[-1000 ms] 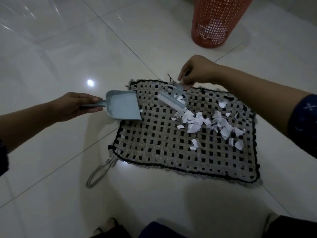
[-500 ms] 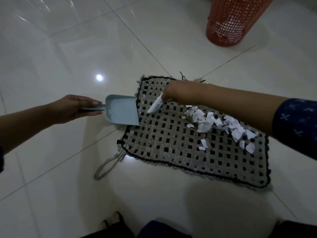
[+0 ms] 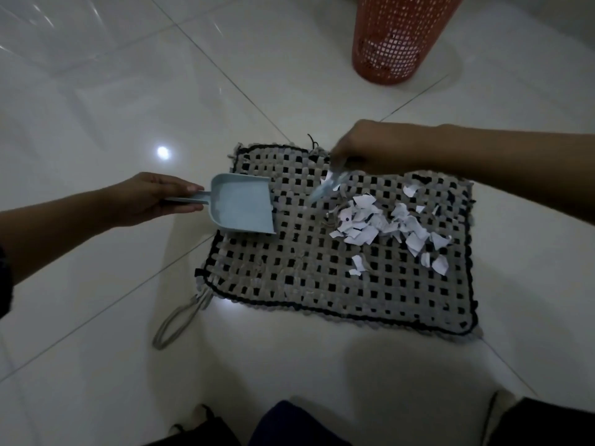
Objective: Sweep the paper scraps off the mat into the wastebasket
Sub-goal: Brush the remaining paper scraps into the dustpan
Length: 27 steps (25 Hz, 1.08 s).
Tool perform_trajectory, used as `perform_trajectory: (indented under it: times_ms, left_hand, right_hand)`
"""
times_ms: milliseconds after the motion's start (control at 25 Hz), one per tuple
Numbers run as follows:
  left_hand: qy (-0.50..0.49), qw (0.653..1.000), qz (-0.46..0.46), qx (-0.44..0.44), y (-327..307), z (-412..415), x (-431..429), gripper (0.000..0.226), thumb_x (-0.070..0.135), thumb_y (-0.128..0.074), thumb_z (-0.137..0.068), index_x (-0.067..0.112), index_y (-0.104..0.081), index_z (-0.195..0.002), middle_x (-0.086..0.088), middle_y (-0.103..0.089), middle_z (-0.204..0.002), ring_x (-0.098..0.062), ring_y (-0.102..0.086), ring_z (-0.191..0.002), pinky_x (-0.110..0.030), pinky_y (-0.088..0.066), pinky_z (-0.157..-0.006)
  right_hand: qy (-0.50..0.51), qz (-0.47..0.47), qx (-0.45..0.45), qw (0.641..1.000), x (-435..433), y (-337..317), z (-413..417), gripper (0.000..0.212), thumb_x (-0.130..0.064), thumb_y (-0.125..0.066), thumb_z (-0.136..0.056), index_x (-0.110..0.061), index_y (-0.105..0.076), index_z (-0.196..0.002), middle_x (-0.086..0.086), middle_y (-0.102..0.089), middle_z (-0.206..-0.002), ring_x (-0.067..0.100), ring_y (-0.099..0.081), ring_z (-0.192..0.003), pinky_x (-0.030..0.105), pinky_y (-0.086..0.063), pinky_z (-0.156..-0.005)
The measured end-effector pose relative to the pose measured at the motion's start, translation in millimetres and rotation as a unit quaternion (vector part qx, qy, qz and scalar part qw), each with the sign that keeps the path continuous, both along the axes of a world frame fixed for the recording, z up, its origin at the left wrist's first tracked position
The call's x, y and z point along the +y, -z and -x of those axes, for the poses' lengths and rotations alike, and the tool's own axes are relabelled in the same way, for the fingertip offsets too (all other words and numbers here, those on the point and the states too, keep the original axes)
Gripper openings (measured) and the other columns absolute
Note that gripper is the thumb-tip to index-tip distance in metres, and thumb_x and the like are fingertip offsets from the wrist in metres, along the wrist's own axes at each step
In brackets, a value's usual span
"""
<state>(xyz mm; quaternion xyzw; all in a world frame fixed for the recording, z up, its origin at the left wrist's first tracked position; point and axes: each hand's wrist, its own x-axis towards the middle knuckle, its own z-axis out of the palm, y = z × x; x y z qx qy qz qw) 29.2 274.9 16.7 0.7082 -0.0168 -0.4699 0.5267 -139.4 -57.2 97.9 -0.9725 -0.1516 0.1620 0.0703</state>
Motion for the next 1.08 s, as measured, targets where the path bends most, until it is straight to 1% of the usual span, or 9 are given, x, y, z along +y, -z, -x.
perform_trajectory:
  times_ms: [200,320,440,560,760,840,920,1040,1080]
  left_hand:
    - [-0.05,0.998,-0.01,-0.023,-8,-9,35,0.027,0.002,-0.051,-0.088,0.003,-0.075,-0.078,-0.012,-0.074,-0.093,-0.022,-0.072,-0.085,-0.02,-0.057,-0.068]
    - [-0.053,0.998,-0.022,-0.013,-3,-1,52,0.026,0.001,-0.051,-0.088,0.002,-0.075,-0.079,-0.012,-0.074,-0.092,-0.021,-0.072,-0.085,-0.02,-0.057,-0.068]
    - [-0.05,0.998,-0.03,-0.009,1,2,57,0.021,0.001,-0.052,-0.087,-0.001,-0.073,-0.083,-0.012,-0.075,-0.093,-0.021,-0.072,-0.085,-0.02,-0.057,-0.068]
    - [-0.045,0.999,-0.023,-0.011,2,-1,48,0.025,0.001,-0.051,-0.088,0.0,-0.074,-0.08,-0.012,-0.074,-0.092,-0.021,-0.072,-0.085,-0.02,-0.057,-0.068]
    - [-0.023,0.999,-0.023,-0.016,1,-2,41,0.022,0.001,-0.051,-0.088,-0.001,-0.072,-0.085,-0.012,-0.074,-0.094,-0.021,-0.072,-0.086,-0.019,-0.056,-0.068]
    - [-0.028,0.999,-0.02,-0.021,-1,-3,41,0.023,0.001,-0.052,-0.088,0.001,-0.074,-0.082,-0.011,-0.074,-0.094,-0.021,-0.072,-0.086,-0.019,-0.056,-0.068]
    - [-0.04,0.999,-0.008,-0.022,-2,-3,40,0.024,0.001,-0.053,-0.086,0.003,-0.075,-0.079,-0.012,-0.074,-0.095,-0.021,-0.072,-0.086,-0.02,-0.056,-0.069]
    - [-0.027,1.0,0.011,-0.01,-2,4,33,0.012,0.01,-0.069,-0.069,0.005,-0.077,-0.077,-0.013,-0.073,-0.097,-0.021,-0.072,-0.086,-0.02,-0.056,-0.069]
    - [-0.011,1.0,0.017,-0.009,-2,6,29,0.022,0.015,-0.077,-0.058,0.006,-0.077,-0.078,-0.013,-0.073,-0.097,-0.021,-0.072,-0.087,-0.02,-0.056,-0.069]
  right_hand:
    - [0.031,0.024,-0.05,0.998,56,39,-53,0.026,0.005,-0.054,-0.086,-0.009,-0.063,-0.106,0.01,-0.064,-0.106,0.024,-0.061,-0.094,0.033,-0.051,-0.077]
    - [-0.043,0.072,-0.036,0.996,81,48,-61,0.025,0.008,-0.054,-0.082,-0.006,-0.061,-0.103,0.013,-0.063,-0.104,0.03,-0.061,-0.093,0.042,-0.053,-0.079]
    - [-0.109,0.079,0.007,0.991,72,38,-51,0.021,0.005,-0.058,-0.082,-0.007,-0.063,-0.098,0.011,-0.064,-0.1,0.028,-0.061,-0.088,0.043,-0.055,-0.077]
    - [-0.103,0.113,0.078,0.985,42,19,-42,0.024,0.006,-0.057,-0.082,-0.006,-0.066,-0.1,0.011,-0.065,-0.099,0.028,-0.063,-0.088,0.039,-0.054,-0.076]
    - [-0.035,0.038,-0.036,0.998,52,33,-52,0.026,0.002,-0.054,-0.087,-0.01,-0.063,-0.108,0.01,-0.064,-0.108,0.025,-0.061,-0.094,0.031,-0.05,-0.08]
    - [-0.084,0.069,-0.045,0.993,72,43,-46,0.026,0.002,-0.051,-0.089,-0.007,-0.061,-0.112,0.011,-0.062,-0.111,0.026,-0.059,-0.098,0.027,-0.045,-0.082]
    - [-0.17,0.137,0.003,0.976,76,44,-28,0.027,-0.002,-0.048,-0.092,-0.005,-0.057,-0.118,0.011,-0.061,-0.112,0.025,-0.058,-0.101,0.029,-0.043,-0.083]
    - [-0.183,0.16,0.05,0.969,48,27,-6,0.03,-0.003,-0.053,-0.09,-0.01,-0.06,-0.118,0.008,-0.063,-0.115,0.021,-0.059,-0.102,0.024,-0.046,-0.083]
    - [-0.165,0.156,0.06,0.972,37,20,1,0.032,0.0,-0.054,-0.089,-0.011,-0.061,-0.118,0.006,-0.063,-0.117,0.02,-0.058,-0.102,0.02,-0.042,-0.081]
